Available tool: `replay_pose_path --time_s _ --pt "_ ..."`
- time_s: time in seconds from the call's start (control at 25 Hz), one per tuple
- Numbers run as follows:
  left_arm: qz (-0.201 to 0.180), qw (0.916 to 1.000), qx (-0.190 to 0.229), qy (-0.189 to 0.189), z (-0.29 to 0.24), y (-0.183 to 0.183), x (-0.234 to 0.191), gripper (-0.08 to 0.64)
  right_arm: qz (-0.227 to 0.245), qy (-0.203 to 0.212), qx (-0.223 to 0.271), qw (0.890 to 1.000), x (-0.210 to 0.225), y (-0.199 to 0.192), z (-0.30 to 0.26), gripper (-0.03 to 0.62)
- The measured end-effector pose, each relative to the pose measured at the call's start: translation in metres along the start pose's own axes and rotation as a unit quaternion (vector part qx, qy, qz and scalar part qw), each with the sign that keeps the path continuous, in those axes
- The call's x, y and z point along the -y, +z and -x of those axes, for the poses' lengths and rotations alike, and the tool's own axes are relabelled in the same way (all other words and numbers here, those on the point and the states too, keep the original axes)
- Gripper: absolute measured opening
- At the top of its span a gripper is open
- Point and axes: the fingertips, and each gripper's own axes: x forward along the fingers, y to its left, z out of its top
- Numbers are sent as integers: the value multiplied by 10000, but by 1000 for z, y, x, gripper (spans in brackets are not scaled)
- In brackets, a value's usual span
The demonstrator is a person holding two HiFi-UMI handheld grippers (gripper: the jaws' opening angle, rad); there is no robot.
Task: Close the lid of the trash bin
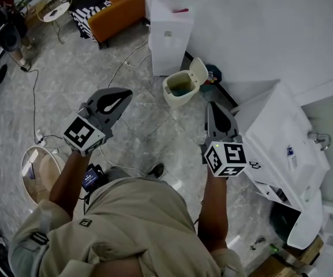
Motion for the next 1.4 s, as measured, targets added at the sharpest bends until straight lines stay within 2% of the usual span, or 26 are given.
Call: replay_pose_path --time_s 0.32,0.6,0.8,1.16,1.4 --pt "-130 9994 71 -328 -43 18 13 14 -116 -470 15 9988 44 1 29 25" --pt "-109 9968 174 -778 -78 11 0 14 -206 -967 -68 9951 68 -8 30 26" --pt "-107 9930 329 -1128 -107 8 -37 14 -201 -1342 -87 9907 74 -6 1 25" --pt "-114 9845 635 -1634 -157 4 -142 14 -19 -1802 -108 9836 64 26 -89 25" --pt "-76 9788 739 -1909 -181 2 -183 14 47 -2030 -152 9790 61 36 -130 25"
